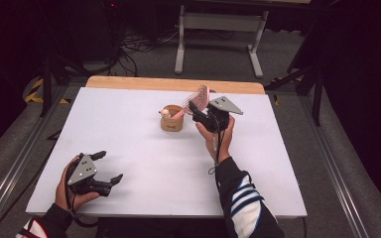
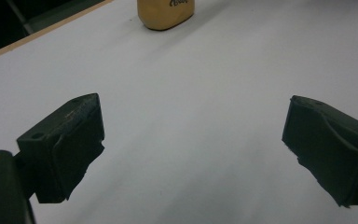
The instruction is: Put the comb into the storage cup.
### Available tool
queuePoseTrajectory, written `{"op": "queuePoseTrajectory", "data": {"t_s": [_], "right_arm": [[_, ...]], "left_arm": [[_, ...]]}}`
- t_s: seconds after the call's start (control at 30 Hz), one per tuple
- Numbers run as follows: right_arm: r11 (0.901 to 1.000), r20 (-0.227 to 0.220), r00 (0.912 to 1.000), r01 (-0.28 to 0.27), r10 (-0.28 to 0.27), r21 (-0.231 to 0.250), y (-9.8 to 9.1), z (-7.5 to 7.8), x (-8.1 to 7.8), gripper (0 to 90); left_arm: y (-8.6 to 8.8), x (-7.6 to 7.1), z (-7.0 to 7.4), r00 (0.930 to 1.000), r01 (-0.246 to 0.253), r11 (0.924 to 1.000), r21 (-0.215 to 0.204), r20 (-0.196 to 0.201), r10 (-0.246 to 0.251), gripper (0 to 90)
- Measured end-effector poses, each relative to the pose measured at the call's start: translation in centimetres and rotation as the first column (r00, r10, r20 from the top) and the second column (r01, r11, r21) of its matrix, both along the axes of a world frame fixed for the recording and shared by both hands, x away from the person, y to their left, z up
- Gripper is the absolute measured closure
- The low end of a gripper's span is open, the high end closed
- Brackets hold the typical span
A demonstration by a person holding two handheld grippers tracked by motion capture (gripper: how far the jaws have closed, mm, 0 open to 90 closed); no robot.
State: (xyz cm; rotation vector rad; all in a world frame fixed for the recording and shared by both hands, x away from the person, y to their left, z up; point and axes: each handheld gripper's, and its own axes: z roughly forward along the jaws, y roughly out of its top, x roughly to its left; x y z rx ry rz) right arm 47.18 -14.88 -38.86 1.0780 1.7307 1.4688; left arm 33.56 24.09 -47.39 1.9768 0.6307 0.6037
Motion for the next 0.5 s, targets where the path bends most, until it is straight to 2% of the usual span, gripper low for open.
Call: {"op": "queuePoseTrajectory", "data": {"t_s": [0.5], "right_arm": [[0.9999, -0.034, 0.9994, 0.011, -0.011, 0.004, -0.43, -0.64, 0.17, 38.5]], "left_arm": [[-0.07, -0.01, -0.03, 1.0000, 0.003, 1.0000, 0.002, -0.002, -0.003, 6.3]]}}
